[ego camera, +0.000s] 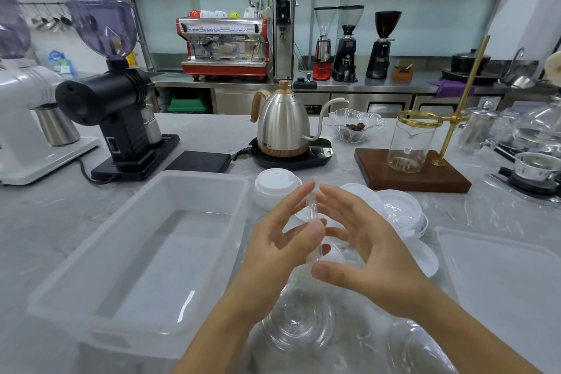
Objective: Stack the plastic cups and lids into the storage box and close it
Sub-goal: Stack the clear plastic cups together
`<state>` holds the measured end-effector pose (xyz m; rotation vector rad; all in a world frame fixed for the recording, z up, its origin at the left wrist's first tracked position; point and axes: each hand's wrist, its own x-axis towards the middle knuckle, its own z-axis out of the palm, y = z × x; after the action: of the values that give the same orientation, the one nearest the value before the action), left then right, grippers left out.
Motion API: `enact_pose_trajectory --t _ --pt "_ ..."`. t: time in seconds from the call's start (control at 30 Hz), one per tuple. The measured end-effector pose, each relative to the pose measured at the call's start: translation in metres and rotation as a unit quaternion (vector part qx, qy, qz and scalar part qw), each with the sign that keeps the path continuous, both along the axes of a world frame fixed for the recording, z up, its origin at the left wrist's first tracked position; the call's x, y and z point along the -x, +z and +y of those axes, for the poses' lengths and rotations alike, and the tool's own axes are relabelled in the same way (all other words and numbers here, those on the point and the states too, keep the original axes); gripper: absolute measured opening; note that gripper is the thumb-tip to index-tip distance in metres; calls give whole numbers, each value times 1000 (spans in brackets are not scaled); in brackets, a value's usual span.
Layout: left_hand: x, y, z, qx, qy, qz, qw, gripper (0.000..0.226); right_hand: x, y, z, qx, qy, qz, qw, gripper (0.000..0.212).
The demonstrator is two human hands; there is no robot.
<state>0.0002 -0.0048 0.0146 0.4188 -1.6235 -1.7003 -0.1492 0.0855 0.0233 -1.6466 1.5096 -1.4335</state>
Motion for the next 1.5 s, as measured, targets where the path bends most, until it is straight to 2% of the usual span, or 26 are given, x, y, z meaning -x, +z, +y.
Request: enact_pose_trajectory --t 0.13,0.27,0.37,0.5,0.7,0.9,1.07,1.37,1.5 --pt "2 2 0 -20 12 11 1000 60 0 -1 -1 4 -1 16 1000 89" --pt "0 3 -9 -97 53 64 992 56 8 -3 -4 -18 -47 22 999 77" --pt "-2 5 -13 -118 72 90 986 59 14 -10 -5 -90 -83 125 985 60" --pt "-2 7 -13 -125 96 96 983 65 11 -19 -4 -191 -44 257 946 69" --pt "-3 9 -14 -134 129 101 977 67 7 -17 -4 -188 -42 290 938 64" --pt "-2 10 -13 -145 141 97 975 55 10 -13 -2 -177 -48 277 943 59" --pt "-1 10 -12 -148 152 92 973 53 10 -11 0 -191 -51 250 948 69" --pt "0 9 -13 -144 154 88 974 55 18 -6 -3 -124 -91 98 983 69" --pt "0 9 -11 -133 122 89 979 61 19 -3 -6 -66 -85 -13 994 74"
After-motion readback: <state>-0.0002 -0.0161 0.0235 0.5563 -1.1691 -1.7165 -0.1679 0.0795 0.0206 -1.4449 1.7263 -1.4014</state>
